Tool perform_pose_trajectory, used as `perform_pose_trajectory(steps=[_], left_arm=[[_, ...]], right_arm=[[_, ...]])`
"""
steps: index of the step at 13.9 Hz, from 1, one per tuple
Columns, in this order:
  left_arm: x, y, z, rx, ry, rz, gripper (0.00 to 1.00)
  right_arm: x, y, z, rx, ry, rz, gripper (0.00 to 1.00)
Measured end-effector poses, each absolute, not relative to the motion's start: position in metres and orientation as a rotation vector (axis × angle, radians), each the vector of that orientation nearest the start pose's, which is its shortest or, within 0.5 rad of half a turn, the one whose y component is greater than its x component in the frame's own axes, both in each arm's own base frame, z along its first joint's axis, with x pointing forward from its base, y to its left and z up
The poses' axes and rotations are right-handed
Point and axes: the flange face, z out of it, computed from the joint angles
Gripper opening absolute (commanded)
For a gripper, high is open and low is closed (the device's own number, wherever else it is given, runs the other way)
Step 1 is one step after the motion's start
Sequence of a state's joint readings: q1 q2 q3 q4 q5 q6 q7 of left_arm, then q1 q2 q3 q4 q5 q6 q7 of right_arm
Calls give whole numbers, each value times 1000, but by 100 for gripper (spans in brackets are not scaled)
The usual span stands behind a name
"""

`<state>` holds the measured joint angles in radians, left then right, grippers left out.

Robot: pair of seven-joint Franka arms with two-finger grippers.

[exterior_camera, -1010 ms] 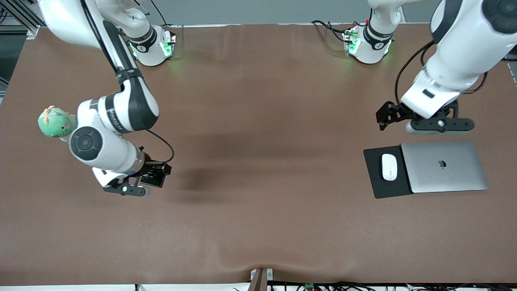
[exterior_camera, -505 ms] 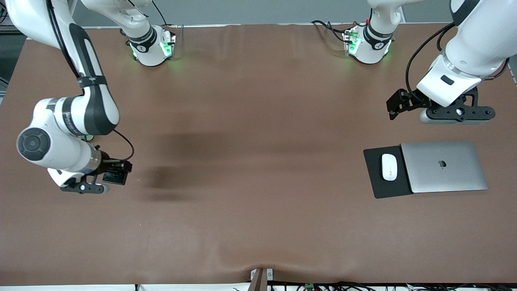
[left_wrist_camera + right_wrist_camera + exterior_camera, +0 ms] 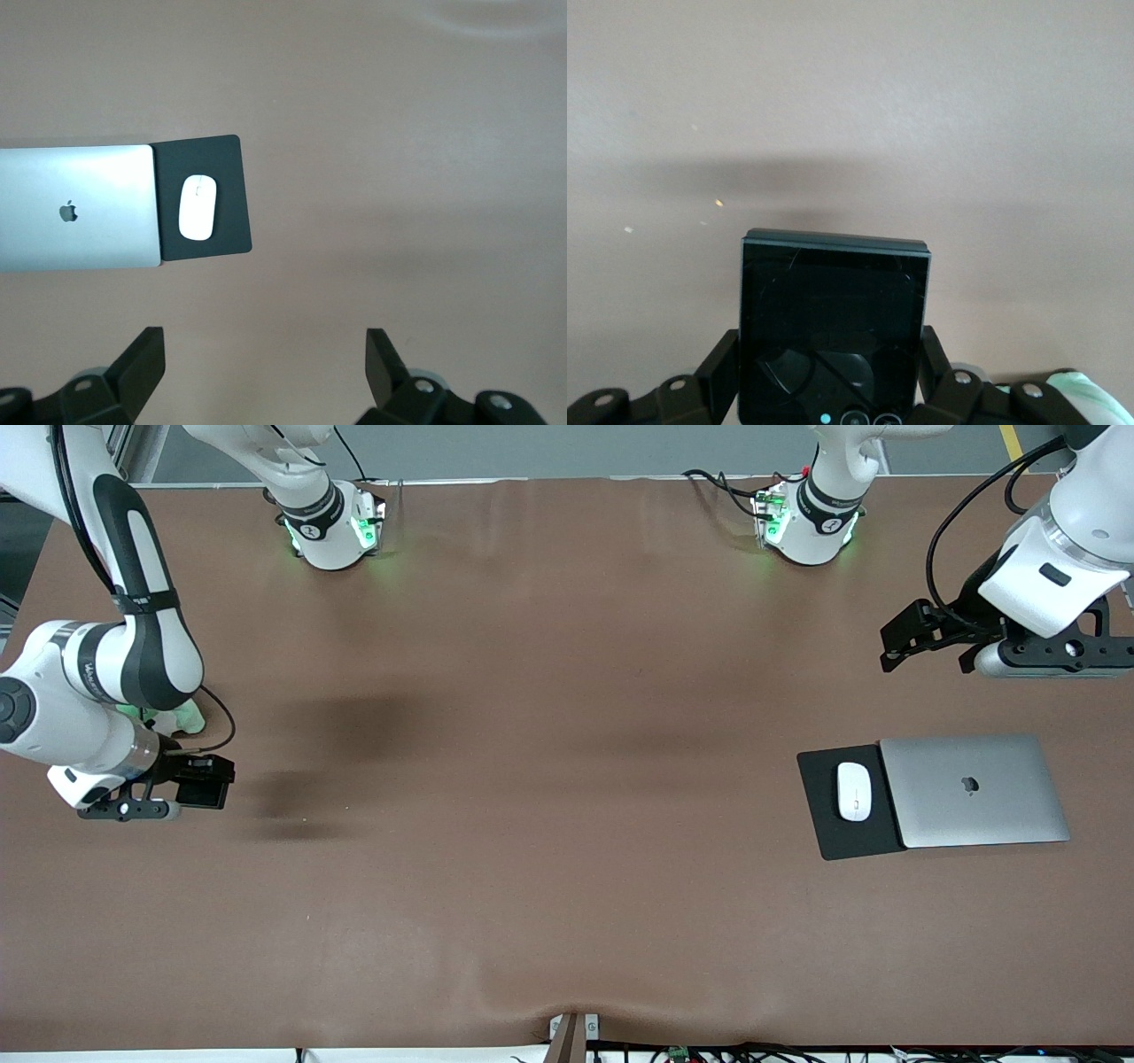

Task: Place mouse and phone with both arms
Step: 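Lower the black phone beside the green plush toy with the right gripper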

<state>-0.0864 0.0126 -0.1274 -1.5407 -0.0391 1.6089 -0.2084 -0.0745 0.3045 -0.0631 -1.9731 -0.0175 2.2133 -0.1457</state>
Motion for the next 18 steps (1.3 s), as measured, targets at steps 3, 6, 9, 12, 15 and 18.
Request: perform_pose_trajectory(steps=[3,6,9,12,15,18], left_arm=[[547,-128,631,-3175,28,-55,100],[548,-126,628,-3155,29,-54,100],[548,-125,627,-3129,35,-58,100],[549,-128,624,-3128,42,-57,100],[553,-126,622,-3130,36,-73,100],[555,-125,622,-3131,32,-80,100]], right_arm=[[580,-84,296,-3159,-41,123,0],[550,-93,261,-3152,-38,163,0],[523,-104,243,-3141,-69,217,0],[509,-127,239,-3139,-84,241,0],[499,-128,229,-3134,-90,260,0],[491,-125,220,-3127,-142,264,0]])
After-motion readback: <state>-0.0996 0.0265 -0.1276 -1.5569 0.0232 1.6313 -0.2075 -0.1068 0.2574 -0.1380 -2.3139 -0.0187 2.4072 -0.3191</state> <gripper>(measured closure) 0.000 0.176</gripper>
